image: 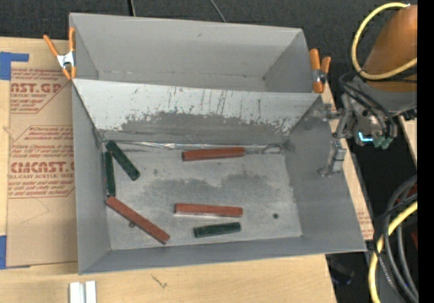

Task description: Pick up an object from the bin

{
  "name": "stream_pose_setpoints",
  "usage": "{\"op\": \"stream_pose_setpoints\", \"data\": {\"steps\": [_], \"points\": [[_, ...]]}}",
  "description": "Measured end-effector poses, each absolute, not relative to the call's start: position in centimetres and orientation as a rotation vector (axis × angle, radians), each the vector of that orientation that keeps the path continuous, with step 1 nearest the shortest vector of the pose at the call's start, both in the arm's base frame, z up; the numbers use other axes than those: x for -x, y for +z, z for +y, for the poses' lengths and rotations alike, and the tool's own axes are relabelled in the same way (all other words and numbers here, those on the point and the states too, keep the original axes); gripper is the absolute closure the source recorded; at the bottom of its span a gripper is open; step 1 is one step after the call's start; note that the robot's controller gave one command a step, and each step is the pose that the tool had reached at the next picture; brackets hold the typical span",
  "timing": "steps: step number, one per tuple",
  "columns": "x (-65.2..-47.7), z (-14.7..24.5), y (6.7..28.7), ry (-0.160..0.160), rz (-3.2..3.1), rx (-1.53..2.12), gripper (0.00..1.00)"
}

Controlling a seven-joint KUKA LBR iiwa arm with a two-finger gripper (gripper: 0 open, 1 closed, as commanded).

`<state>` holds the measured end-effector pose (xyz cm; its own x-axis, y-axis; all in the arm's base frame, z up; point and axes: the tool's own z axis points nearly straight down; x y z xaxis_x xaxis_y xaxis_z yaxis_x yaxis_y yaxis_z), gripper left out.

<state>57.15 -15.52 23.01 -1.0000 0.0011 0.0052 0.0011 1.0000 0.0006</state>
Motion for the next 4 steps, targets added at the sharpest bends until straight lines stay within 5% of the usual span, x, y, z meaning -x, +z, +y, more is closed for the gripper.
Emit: {"op": "stream_pose_setpoints", "data": {"steps": [1, 2, 3, 4], "points": [[-57.3, -15.5, 23.5, 0.001, -3.144, -0.001, 0.00], [-57.5, -11.8, 18.1, 0.004, -3.148, -0.092, 0.00], [-57.6, -5.2, 15.2, -0.001, -3.141, -0.100, 0.00], [-53.1, -4.3, 11.1, -0.004, -3.124, -0.370, 0.00]]}}
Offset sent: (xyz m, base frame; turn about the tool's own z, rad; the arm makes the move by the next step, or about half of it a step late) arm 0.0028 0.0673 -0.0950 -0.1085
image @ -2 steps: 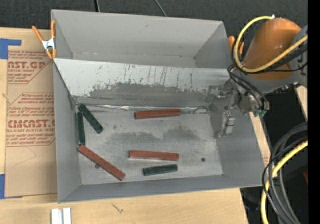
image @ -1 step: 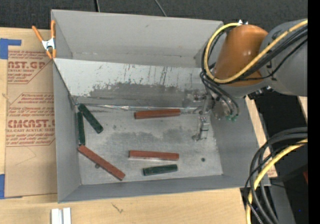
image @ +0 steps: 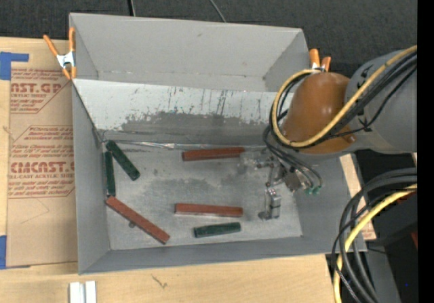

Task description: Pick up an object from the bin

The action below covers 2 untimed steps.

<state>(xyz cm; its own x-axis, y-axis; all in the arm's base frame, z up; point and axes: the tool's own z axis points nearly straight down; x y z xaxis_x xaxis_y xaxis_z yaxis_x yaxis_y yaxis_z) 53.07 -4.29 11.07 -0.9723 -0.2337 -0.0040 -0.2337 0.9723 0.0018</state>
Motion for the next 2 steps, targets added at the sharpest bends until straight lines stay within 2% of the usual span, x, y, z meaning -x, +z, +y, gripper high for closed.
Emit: {"op": "stream_pose_setpoints", "data": {"steps": [1, 2], "points": [[-54.14, 1.90, 7.25, 0.001, 3.137, 0.160, 1.00], [-54.14, 1.90, 7.25, 0.000, 3.137, 0.160, 1.00]]}}
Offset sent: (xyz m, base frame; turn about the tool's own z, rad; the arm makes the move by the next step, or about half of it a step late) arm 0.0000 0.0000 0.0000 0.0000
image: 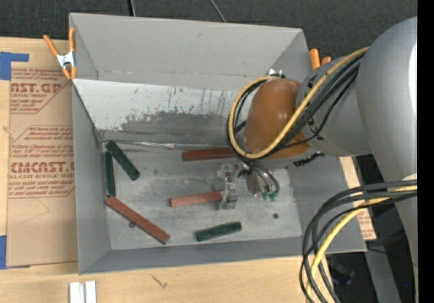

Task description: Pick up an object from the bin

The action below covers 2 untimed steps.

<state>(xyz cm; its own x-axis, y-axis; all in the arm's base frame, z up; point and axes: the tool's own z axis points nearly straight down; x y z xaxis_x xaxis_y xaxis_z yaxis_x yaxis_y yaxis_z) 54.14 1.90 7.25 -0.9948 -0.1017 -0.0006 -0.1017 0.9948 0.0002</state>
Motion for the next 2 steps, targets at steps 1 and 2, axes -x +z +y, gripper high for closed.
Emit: {"op": "stream_pose_setpoints", "data": {"steps": [1, 2], "points": [[-53.54, 0.29, 24.49, 0.000, 3.129, 0.131, 1.00], [-53.40, 0.31, 24.15, 0.000, 3.136, 0.132, 0.00]]}}
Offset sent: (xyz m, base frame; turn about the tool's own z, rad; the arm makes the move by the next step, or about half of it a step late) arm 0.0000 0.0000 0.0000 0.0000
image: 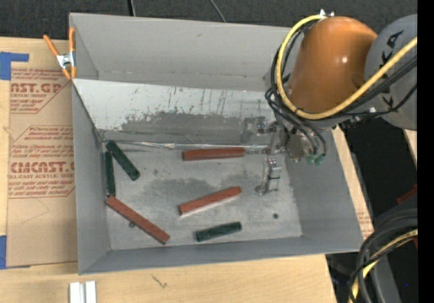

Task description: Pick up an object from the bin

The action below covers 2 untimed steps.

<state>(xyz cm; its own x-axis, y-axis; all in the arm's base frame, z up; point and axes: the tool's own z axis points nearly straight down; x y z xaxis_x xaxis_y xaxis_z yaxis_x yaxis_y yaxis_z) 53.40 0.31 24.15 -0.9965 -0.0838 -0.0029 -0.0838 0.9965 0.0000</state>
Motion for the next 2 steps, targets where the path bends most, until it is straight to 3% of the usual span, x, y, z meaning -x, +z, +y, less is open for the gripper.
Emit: {"op": "stream_pose_setpoints", "data": {"steps": [1, 2], "points": [[-53.40, 0.30, 24.15, 0.000, 3.136, 0.131, 1.00], [-53.40, 0.30, 24.15, 0.000, 3.136, 0.131, 0.00]]}}
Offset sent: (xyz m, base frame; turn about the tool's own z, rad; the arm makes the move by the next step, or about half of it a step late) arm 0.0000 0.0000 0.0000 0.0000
